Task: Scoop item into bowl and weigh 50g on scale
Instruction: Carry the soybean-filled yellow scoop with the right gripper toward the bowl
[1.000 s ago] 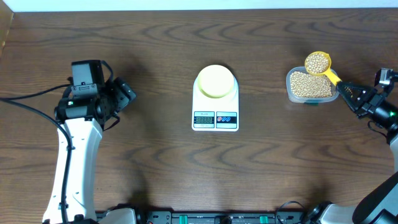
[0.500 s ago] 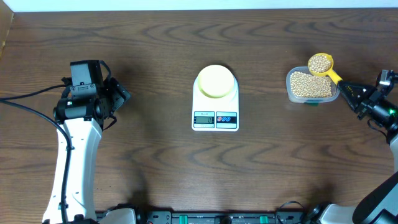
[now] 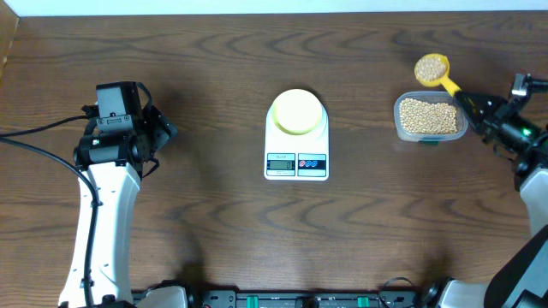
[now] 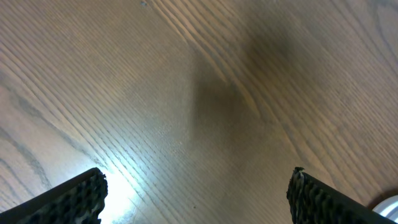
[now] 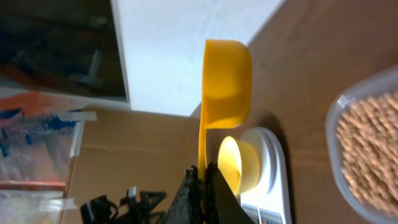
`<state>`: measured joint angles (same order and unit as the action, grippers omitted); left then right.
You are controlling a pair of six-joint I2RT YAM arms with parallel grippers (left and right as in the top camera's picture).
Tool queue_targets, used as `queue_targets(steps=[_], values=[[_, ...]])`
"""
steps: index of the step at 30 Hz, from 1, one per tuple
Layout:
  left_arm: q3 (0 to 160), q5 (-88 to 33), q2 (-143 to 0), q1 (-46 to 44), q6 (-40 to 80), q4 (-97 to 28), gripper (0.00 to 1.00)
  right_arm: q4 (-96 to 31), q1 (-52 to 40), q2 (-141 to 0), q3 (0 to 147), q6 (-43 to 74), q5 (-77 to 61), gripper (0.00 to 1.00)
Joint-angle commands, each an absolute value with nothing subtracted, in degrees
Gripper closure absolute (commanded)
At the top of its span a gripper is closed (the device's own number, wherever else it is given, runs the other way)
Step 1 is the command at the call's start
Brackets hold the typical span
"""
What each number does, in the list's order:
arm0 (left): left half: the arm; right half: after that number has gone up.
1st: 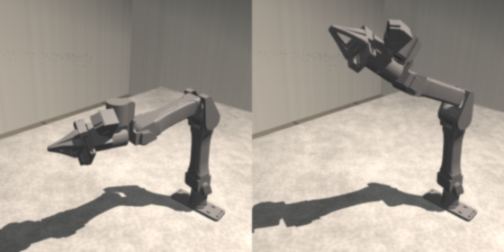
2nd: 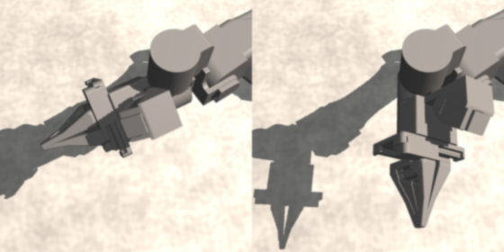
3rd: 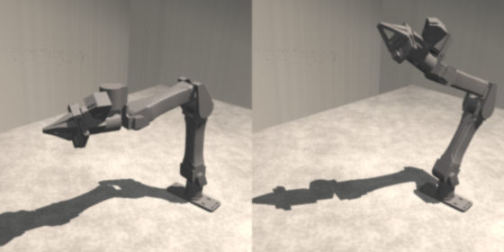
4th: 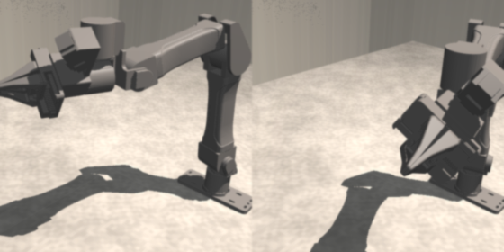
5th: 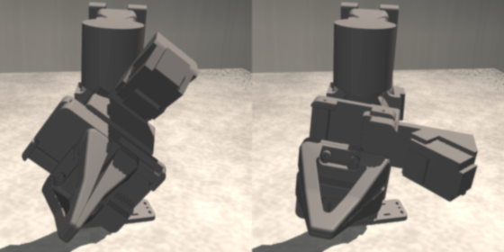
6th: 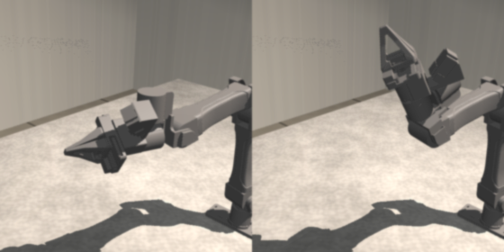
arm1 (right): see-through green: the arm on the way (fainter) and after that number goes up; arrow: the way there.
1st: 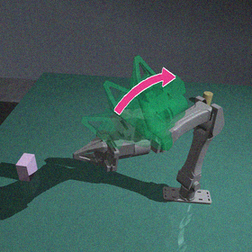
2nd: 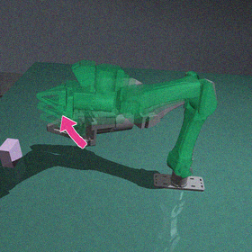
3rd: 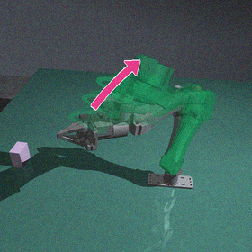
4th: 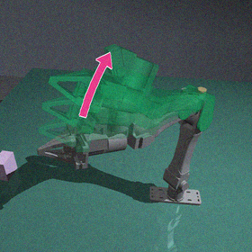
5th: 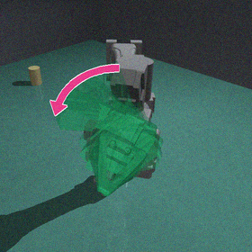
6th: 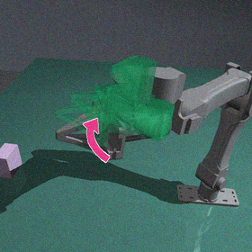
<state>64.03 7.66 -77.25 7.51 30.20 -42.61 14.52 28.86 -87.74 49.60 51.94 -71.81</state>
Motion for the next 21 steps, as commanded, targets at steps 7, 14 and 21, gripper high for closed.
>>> queue_targets(steps=[7, 14, 21], values=[[63.8, 8.6, -77.1, 7.7, 30.7, -42.5, 0.05, 26.4, 17.9, -88.0, 49.7, 67.7, -70.1, 0.99], [63.8, 8.0, -77.1, 7.7, 30.7, -41.3, 0.05, 26.3, 9.1, -88.0, 49.7, 66.0, -64.3, 0.99], [63.8, 3.5, -77.1, 7.7, 30.7, -41.3, 0.05, 26.2, 4.0, -88.0, 49.7, 62.7, -60.9, 0.99]])
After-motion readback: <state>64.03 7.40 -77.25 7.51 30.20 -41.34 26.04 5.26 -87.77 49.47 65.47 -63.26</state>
